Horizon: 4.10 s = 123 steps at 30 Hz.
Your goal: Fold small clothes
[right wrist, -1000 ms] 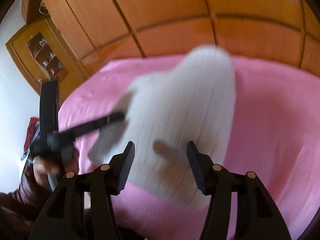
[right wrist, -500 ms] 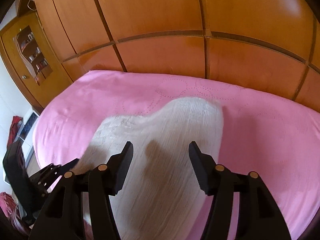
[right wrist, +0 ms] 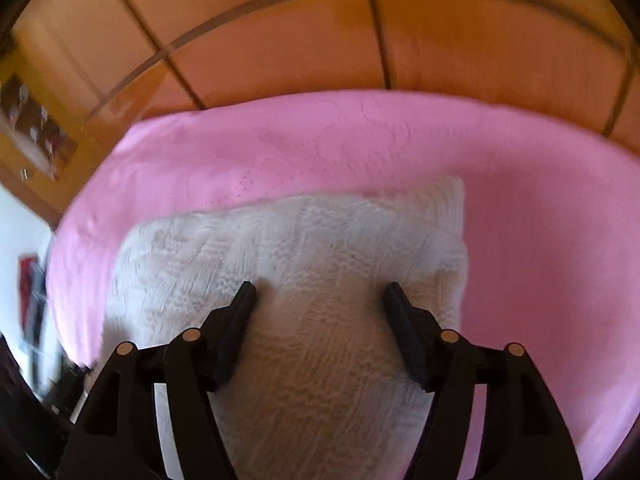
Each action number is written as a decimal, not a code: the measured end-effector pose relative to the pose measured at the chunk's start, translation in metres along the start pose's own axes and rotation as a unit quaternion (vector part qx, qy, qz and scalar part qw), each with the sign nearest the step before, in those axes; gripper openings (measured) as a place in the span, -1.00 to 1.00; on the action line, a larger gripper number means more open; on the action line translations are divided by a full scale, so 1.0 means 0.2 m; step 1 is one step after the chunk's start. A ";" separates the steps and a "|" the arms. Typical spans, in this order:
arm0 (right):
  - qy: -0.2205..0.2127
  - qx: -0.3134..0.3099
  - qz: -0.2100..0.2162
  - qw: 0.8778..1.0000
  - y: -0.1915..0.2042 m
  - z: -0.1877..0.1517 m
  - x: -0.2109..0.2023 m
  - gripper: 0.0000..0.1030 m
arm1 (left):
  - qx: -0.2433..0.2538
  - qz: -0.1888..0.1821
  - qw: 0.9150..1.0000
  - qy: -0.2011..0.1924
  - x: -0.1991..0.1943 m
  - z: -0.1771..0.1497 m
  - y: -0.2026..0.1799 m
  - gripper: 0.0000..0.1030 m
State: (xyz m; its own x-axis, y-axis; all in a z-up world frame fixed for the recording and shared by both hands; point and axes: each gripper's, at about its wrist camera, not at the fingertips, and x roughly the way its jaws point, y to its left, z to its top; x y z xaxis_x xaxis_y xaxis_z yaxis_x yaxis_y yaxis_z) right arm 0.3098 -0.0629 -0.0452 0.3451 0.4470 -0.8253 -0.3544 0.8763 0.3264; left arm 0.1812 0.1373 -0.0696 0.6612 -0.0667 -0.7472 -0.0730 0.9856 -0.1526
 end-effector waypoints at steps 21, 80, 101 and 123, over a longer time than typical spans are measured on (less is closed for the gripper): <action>-0.031 0.062 0.112 0.991 -0.12 -0.48 -0.32 0.76 | -0.006 0.015 1.000 -0.010 -0.10 -0.05 0.01 0.32; -0.246 0.221 -0.093 0.939 -1.33 -0.87 -1.22 -0.01 | 0.172 -0.238 0.953 0.079 0.20 -0.03 -1.45 -0.39; -0.191 0.090 -0.227 0.951 -0.69 -0.88 -0.94 0.07 | 0.118 -0.178 0.974 0.068 0.09 -0.09 -1.25 -0.11; -0.210 0.148 -0.279 0.925 -0.47 -1.10 -1.02 0.84 | 0.106 -0.089 0.988 -0.063 -0.27 -0.14 -1.08 0.42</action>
State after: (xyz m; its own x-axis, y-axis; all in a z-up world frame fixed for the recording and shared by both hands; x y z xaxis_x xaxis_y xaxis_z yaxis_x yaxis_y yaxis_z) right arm 0.0805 -0.2753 -0.0096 0.7313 -0.1138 -0.6725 0.2133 0.9747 0.0669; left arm 0.1391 -0.0761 -0.0144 0.7376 -0.2356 -0.6328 0.2023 0.9712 -0.1258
